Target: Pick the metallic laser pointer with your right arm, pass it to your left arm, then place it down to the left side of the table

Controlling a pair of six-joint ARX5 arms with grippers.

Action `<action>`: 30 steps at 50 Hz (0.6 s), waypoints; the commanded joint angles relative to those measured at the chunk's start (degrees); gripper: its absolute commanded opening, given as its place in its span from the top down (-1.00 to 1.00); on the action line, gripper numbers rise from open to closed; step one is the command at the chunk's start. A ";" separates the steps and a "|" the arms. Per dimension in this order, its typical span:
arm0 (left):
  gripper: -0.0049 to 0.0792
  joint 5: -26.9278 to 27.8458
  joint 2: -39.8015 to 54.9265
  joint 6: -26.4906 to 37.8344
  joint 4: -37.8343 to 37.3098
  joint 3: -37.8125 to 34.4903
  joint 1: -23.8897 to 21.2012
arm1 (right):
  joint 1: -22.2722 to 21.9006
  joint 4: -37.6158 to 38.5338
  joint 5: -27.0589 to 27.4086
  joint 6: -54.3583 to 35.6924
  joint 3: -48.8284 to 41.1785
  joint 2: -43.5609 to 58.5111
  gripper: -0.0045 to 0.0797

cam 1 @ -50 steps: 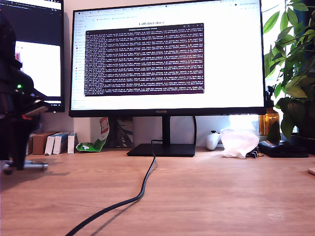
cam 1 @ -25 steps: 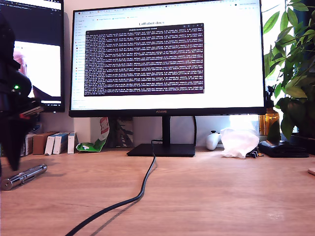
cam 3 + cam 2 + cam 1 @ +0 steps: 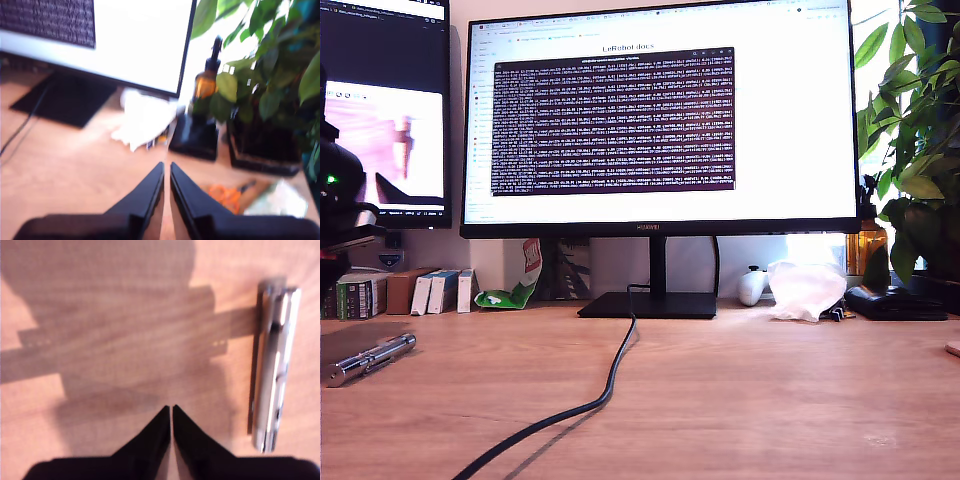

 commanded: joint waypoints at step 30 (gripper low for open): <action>0.93 -14.25 -20.20 -5.60 18.86 -11.91 -2.12 | -4.63 0.96 9.42 8.13 -4.66 -1.14 0.91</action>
